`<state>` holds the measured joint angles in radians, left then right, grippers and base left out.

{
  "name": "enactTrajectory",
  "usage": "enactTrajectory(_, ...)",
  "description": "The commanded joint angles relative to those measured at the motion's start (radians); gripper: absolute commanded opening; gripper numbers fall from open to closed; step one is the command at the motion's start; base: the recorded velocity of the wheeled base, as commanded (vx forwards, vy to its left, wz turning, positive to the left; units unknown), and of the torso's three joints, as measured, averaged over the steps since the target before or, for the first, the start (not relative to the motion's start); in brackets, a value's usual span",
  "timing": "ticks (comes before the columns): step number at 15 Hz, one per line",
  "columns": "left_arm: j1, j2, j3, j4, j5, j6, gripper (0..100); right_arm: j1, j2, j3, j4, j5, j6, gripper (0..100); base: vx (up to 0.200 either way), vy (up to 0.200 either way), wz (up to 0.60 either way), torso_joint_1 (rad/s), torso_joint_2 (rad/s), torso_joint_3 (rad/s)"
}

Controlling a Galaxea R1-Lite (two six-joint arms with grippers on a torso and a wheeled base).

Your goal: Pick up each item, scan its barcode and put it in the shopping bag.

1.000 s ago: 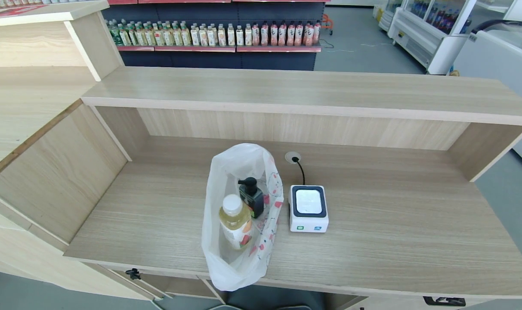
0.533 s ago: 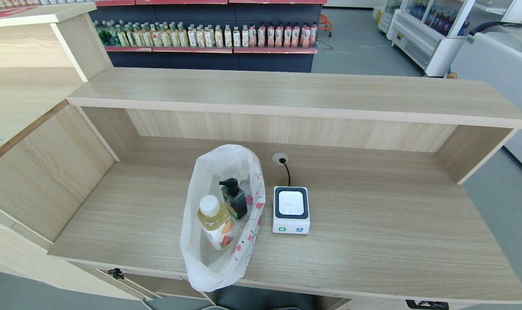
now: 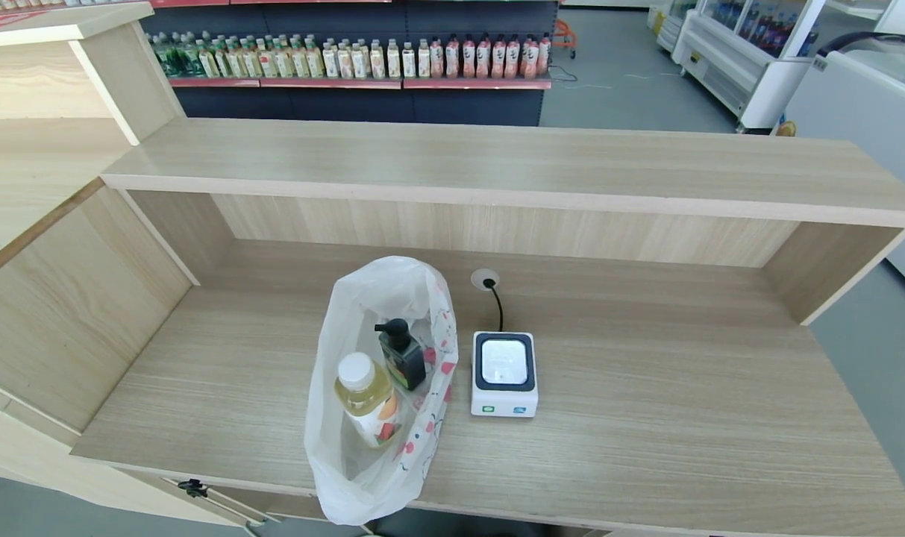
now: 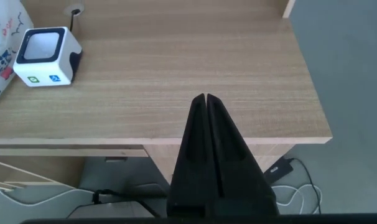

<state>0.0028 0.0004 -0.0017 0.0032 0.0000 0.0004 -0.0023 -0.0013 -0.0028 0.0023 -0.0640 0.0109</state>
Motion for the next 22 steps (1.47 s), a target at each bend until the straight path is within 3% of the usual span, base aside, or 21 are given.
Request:
enactTrajectory(1, -0.001, 0.000, 0.000, 0.000, 0.000, 0.000, 100, -0.001, 0.001, 0.001, -0.001, 0.000, 0.001, 0, 0.000, 0.000, 0.00, 0.000, 0.00, 0.000)
enactTrajectory(22, 0.000, 0.000, 0.000, 0.000, 0.000, 0.001, 100, 0.001, 0.001, 0.001, 0.001, 0.000, -0.011, 0, 0.000, 0.000, 0.00, 0.000, 0.00, 0.000)
